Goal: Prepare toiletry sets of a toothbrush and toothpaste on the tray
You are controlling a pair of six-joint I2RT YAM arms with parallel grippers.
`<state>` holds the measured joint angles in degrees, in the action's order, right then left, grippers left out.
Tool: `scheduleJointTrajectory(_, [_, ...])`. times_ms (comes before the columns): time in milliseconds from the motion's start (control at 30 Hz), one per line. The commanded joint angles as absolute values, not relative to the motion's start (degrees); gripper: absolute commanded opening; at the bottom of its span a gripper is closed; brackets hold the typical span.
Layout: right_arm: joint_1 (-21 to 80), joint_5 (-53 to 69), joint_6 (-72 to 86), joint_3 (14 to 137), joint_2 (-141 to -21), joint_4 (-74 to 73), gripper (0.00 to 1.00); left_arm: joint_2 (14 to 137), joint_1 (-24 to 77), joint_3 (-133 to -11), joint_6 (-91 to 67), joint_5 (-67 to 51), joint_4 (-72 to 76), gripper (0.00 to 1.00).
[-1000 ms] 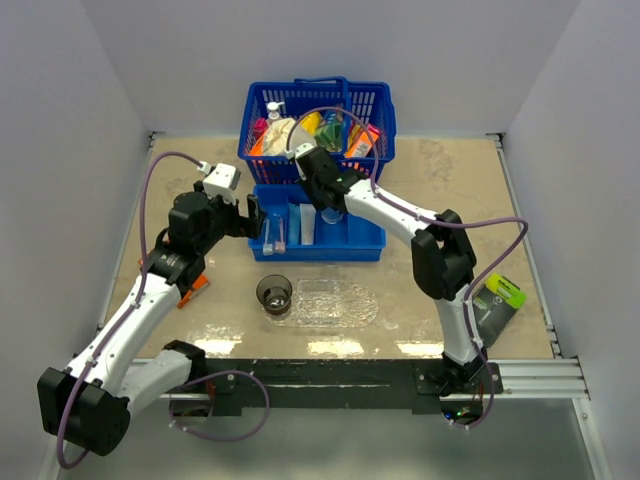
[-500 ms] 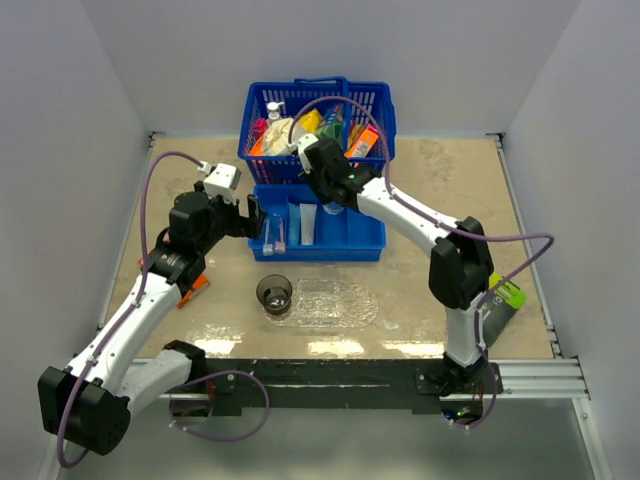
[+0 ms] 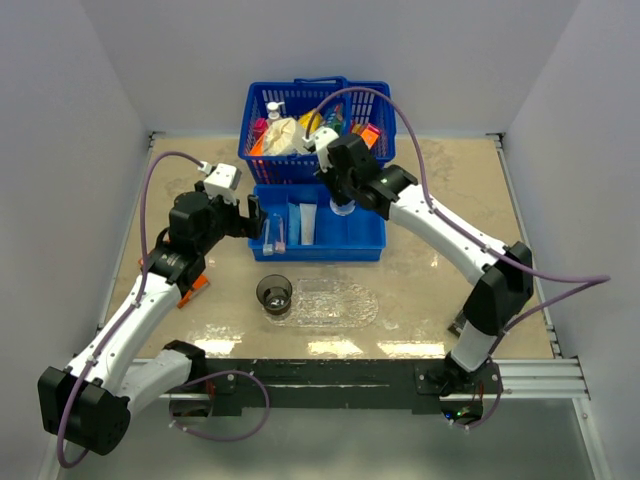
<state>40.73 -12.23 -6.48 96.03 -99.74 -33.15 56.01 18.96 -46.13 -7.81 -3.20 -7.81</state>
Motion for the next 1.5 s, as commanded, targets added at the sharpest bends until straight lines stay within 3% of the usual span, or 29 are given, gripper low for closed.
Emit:
scheduleJointTrajectory(0, [40.61,-11.25,-6.42,95.54,-91.77,-33.48,0.0,55.11,19.34,-46.32,-7.82,-4.48,-5.89,0.96])
scheduleJointTrajectory(200, [42.18,-11.33,-3.26,90.27,-84.57,-37.17,0.0,55.02,19.34,-46.32,-7.73,-4.31,-5.89,0.96])
scheduleJointTrajectory(500, [52.89,-20.73,3.68,79.11,-78.14,-43.41,0.0,55.28,19.34,-46.23,-7.73,-4.04,-5.8,0.96])
scheduleJointTrajectory(767, [56.16,-20.66,11.33,68.12,-71.38,-39.29,0.0,55.55,19.34,-46.23,-7.56,-3.52,-5.98,0.96])
scheduleJointTrajectory(1467, [61.61,-24.78,15.21,57.66,-71.19,-31.82,0.0,56.78,19.34,-46.32,-7.56,-3.78,-5.98,0.96])
